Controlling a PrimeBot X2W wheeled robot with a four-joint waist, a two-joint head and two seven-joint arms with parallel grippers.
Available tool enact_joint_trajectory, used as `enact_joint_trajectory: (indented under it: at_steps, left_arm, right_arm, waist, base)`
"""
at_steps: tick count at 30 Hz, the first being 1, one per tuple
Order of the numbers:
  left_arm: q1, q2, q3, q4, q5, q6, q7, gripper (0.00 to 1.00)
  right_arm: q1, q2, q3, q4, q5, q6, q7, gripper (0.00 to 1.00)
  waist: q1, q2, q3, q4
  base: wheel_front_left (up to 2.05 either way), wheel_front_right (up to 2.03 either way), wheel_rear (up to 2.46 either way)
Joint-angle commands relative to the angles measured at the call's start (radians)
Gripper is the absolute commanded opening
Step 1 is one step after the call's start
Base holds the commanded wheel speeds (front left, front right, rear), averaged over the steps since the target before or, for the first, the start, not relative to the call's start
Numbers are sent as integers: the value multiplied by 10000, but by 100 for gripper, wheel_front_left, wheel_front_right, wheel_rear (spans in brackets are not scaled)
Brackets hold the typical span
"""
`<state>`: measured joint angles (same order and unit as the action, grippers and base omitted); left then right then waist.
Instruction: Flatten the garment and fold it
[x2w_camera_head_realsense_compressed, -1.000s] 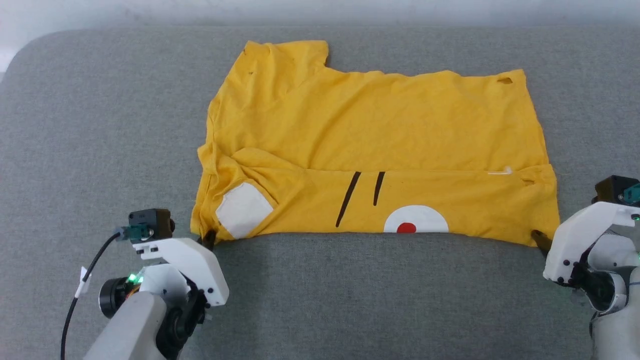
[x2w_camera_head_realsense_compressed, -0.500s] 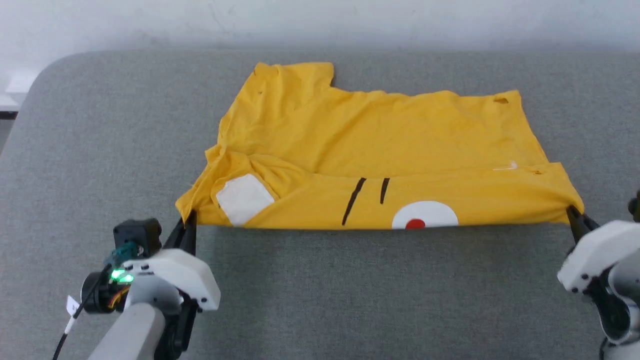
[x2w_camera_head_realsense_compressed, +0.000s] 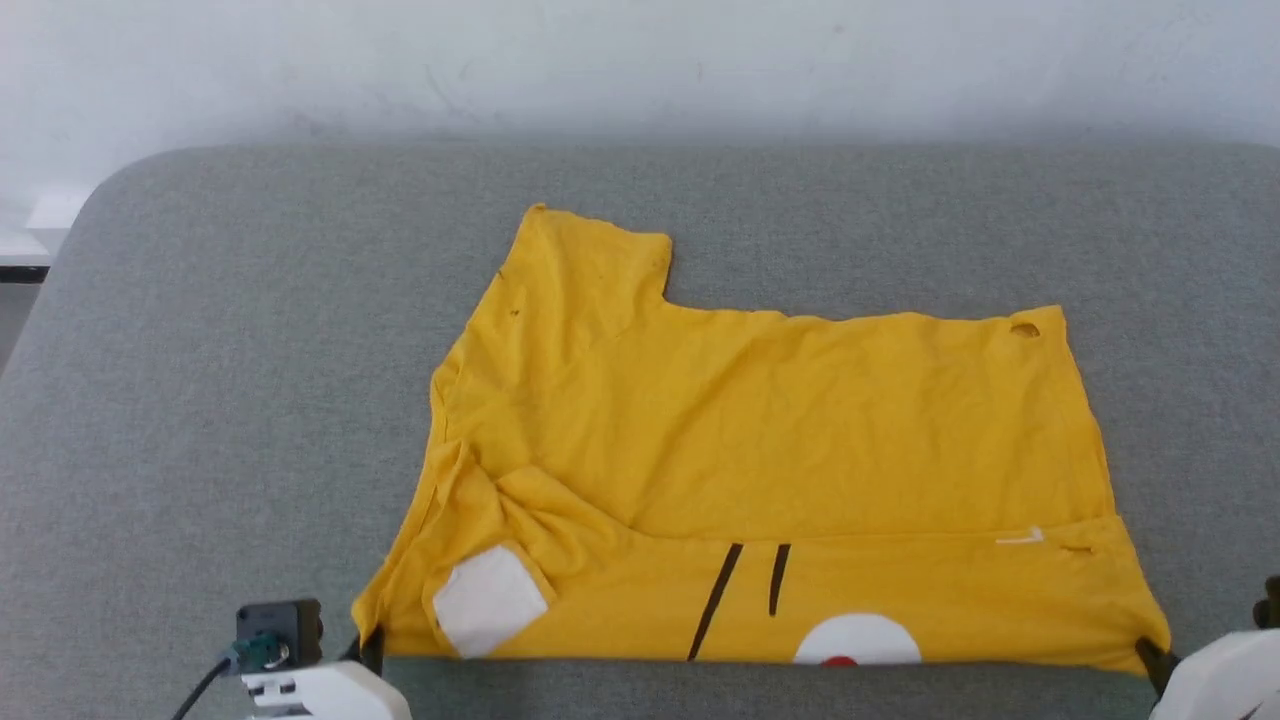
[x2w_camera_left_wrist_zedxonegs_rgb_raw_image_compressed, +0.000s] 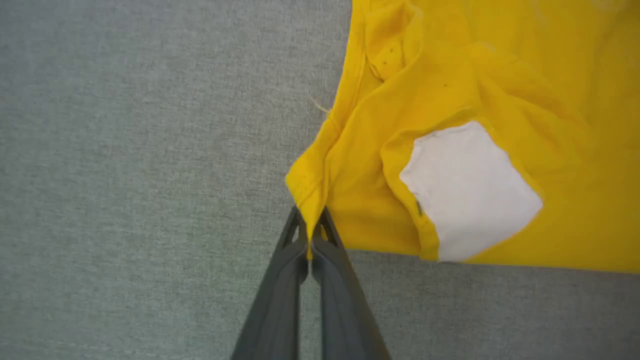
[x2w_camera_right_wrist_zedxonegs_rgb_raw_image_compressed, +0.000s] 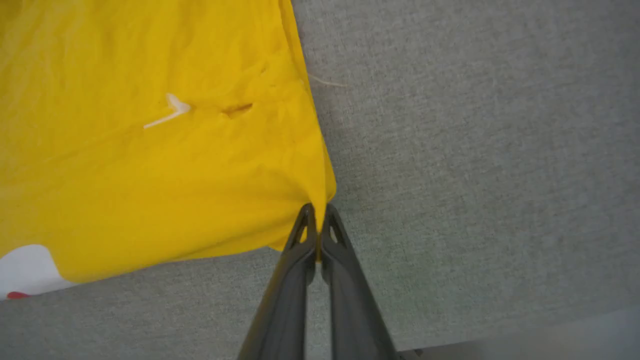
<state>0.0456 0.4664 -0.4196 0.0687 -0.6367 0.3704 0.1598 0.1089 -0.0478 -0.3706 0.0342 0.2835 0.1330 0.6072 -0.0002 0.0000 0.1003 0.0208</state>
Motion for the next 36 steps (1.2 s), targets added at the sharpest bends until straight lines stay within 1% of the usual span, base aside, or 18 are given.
enact_joint_trajectory:
  at_steps: [1,3,5,10,11,12,13,14,17,19,23,27,30,32,36]
  left_arm:
    - [104,103,6,5,-60,71,87,0]
    - [162,61,-77,18,-150,72,291,0]
    - [111,23,-126,148,-199,-32,299,0]
    - [-128,-199,-282,807,-402,-451,272,0]
    - [-163,-253,-301,908,-459,-531,265,0]
    - [-192,-289,-320,997,-494,-595,250,23]
    - [-211,-323,-333,1072,-522,-636,234,61]
    - [-229,-371,-330,1097,-558,-679,183,100]
    - [-274,-418,-221,1075,-587,-720,-110,100]
    - [-350,-388,-121,960,-516,-737,-419,100]
    - [-665,-237,59,514,-153,-762,-1199,100]
    - [-1314,-11,131,191,368,-955,-1984,100]
    - [-2101,130,59,100,765,-1283,-2431,100]
    - [-2782,213,-31,153,998,-1578,-2594,100]
    - [-4470,320,-160,612,1194,-2284,-2453,100]
  right_arm:
    - [69,-24,-45,79,-7,-23,8,0]
    - [125,-24,0,424,12,-23,-72,0]
    - [103,-24,71,844,-9,-23,-260,0]
    - [-141,-24,274,1827,60,-23,-979,0]
    - [-194,-24,311,1940,128,-23,-1147,3]
    - [-231,-24,333,2049,189,-23,-1301,27]
    - [-245,-24,377,2144,225,-23,-1420,45]
    - [-248,-24,412,2212,250,-23,-1570,100]
    - [-233,-24,446,2191,341,-23,-2164,100]
    - [-232,-24,537,1940,302,-23,-2776,100]
    - [-200,-24,1048,1068,32,-23,-4216,100]
    - [-228,-24,1604,162,-434,-23,-5457,100]
    - [-305,-205,2046,-315,-735,-23,-6160,100]
    - [-385,-389,2346,-631,-827,-23,-6475,100]
    - [-720,-729,2872,-1091,-935,-23,-6919,100]
  waist:
    - [2,0,23,-8]
    - [2,0,61,-8]
    - [2,0,106,-3]
    - [2,0,155,-23]
    - [2,0,149,-34]
    - [2,0,136,-44]
    - [2,0,113,-51]
    - [2,0,77,-52]
    - [2,0,-28,-51]
    - [2,0,-78,-56]
    - [2,0,-85,-114]
    - [2,0,63,-248]
    - [2,0,295,-354]
    - [2,0,526,-435]
    - [2,0,1176,-675]
  base:
    - [0,0,0]
    - [0,0,0]
    - [0,0,0]
    - [0,0,0]
    - [0,0,0]
    - [0,0,0]
    - [0,0,0]
    - [0,0,0]
    - [0,0,0]
    - [0,0,0]
    - [0,0,0]
    - [0,0,0]
    - [0,0,0]
    - [0,0,0]
    - [0,0,0]
